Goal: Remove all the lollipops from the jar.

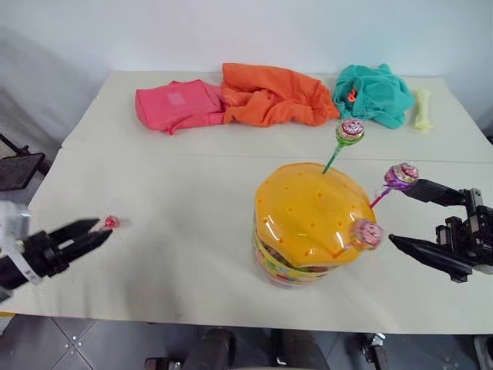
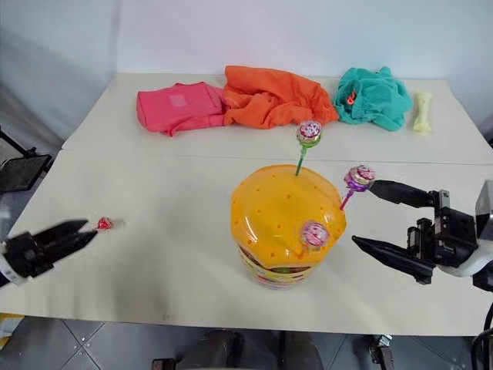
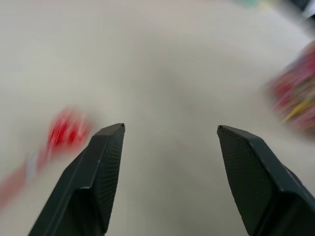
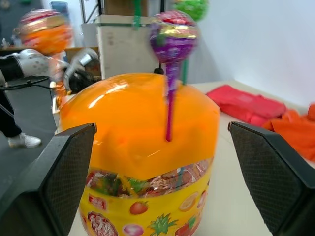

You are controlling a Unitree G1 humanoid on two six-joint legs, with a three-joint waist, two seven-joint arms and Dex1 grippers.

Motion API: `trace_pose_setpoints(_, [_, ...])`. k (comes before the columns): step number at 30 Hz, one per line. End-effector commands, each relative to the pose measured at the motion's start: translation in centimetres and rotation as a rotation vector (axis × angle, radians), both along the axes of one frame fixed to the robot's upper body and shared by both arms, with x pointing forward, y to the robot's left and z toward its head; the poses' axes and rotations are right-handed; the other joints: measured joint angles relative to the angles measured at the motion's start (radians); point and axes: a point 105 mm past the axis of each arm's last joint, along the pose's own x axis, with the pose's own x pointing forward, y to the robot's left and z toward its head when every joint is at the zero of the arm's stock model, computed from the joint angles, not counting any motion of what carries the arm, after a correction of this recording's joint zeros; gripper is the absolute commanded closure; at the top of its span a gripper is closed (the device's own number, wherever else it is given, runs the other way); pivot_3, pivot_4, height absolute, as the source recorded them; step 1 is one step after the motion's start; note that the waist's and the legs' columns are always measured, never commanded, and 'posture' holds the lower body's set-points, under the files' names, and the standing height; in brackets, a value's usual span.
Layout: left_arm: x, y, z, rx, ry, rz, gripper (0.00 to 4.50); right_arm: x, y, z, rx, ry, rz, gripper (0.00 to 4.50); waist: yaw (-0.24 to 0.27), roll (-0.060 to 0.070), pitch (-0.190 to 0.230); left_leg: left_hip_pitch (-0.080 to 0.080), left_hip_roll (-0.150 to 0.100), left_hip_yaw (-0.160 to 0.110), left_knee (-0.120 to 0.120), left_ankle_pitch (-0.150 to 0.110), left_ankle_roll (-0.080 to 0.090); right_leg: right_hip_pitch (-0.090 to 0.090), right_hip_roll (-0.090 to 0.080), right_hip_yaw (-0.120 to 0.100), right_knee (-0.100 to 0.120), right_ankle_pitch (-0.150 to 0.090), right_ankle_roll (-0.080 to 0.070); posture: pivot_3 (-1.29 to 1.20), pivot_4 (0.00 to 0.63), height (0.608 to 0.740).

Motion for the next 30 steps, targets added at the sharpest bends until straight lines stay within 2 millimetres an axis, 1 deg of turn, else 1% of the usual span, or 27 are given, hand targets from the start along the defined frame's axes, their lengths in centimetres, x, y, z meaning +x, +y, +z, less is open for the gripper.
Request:
trace_pose_setpoints(1, [-0.8,-4.0,3.8,0.020,-0.233,-0.212,1.34,-0.3,0.5,1.8,0.026,-0.020,0.008,0.00,-0.001,0.000,0.000,0.000,0.000,0.000,0.000,0.000,0.001,0.000,0.000,0.000,0.000,0.000,0.000,0.00,0.150,0.740])
trace_pose_setpoints(2, [-0.9,-5.0,4.6,0.007,-0.288,-0.256,1.34,-0.2,0.6,1.8,0.021,0.000,0.011,0.00,-0.001,0.001,0.000,0.000,0.000,0.000,0.000,-0.001,0.001,0.000,0.000,0.001,-0.001,0.000,0.001,0.00,0.150,0.740])
trace_pose_setpoints(4, [-1.0,-6.5,5.4,-0.024,-0.332,-0.312,1.34,-0.1,0.9,1.8,0.014,0.032,0.014,0.00,-0.003,0.001,0.000,0.000,0.000,0.000,0.000,-0.001,0.001,0.000,0.001,0.000,-0.001,0.001,0.001,0.00,0.150,0.740])
trace_pose_setpoints(5, [-1.1,-7.8,5.9,-0.058,-0.354,-0.370,1.34,-0.2,1.3,1.9,0.015,0.027,0.036,0.00,-0.003,0.001,0.000,0.000,0.000,0.000,0.000,-0.002,0.000,0.000,0.001,0.000,-0.001,0.001,0.001,0.00,0.150,0.740])
trace_pose_setpoints(6, [-1.1,-9.0,6.2,-0.084,-0.349,-0.433,1.34,-0.3,1.8,2.2,0.015,0.016,0.059,0.00,-0.004,0.001,0.000,0.000,0.001,0.000,0.000,-0.002,0.000,0.000,0.002,0.000,-0.001,0.001,0.001,0.00,0.150,0.740])
trace_pose_setpoints(8, [-1.2,-10.5,6.2,-0.102,-0.337,-0.511,1.34,-0.5,2.5,2.3,-0.008,0.011,0.099,0.00,-0.009,0.001,0.000,0.000,0.002,0.000,0.000,-0.002,0.000,-0.001,0.003,0.000,-0.001,0.001,0.001,0.00,0.150,0.740])
trace_pose_setpoints(15, [-1.5,-12.3,5.7,-0.104,-0.280,-0.655,1.34,-0.3,4.0,2.1,-0.082,0.015,0.172,0.00,-0.030,0.000,0.000,0.000,0.001,0.000,0.002,-0.002,0.000,-0.001,0.003,0.000,0.000,0.001,0.001,0.00,0.150,0.740])
trace_pose_setpoints(17, [-1.5,-12.4,5.7,-0.100,-0.274,-0.666,1.30,0.1,4.1,2.0,-0.079,0.010,0.166,0.40,-0.030,0.000,0.000,0.000,0.002,0.000,0.002,-0.002,0.000,-0.001,0.004,0.000,0.000,0.001,0.001,0.00,0.150,0.740])
trace_pose_setpoints(19, [-1.5,-12.4,5.7,-0.096,-0.275,-0.666,1.30,0.3,4.0,1.8,-0.084,0.008,0.162,0.94,-0.029,0.000,0.000,0.000,0.002,0.000,0.002,-0.002,0.000,-0.001,0.004,0.000,0.001,0.001,0.001,0.00,0.150,0.740])
trace_pose_setpoints(22, [-1.6,-12.4,5.6,-0.095,-0.274,-0.668,1.30,0.5,4.0,1.6,-0.081,0.006,0.161,2.02,-0.028,0.000,0.000,0.000,0.001,0.000,0.002,-0.002,0.000,-0.001,0.003,0.000,0.000,0.001,0.001,0.00,0.150,0.740])
trace_pose_setpoints(26, [-1.8,-12.6,5.5,-0.096,-0.268,-0.682,1.30,0.6,3.9,1.7,-0.069,-0.004,0.157,3.31,-0.028,0.000,0.000,0.000,0.001,0.000,0.002,-0.002,0.000,-0.001,0.003,0.000,0.000,0.001,0.001,0.00,0.150,0.740])
trace_pose_setpoints(29, [-1.9,-12.7,5.4,-0.095,-0.267,-0.691,1.30,0.7,3.8,1.8,-0.060,-0.003,0.149,4.44,-0.028,0.000,0.000,0.000,0.001,0.000,0.002,-0.002,0.000,-0.001,0.003,0.000,0.000,0.001,0.001,0.00,0.150,0.740])
trace_pose_setpoints(30, [-1.8,-12.8,5.5,-0.096,-0.268,-0.693,1.30,0.7,3.6,1.9,-0.047,-0.002,0.145,4.48,-0.028,0.000,0.000,0.000,0.001,0.000,0.002,-0.002,0.000,-0.001,0.003,0.000,0.000,0.001,0.001,0.00,0.150,0.740])
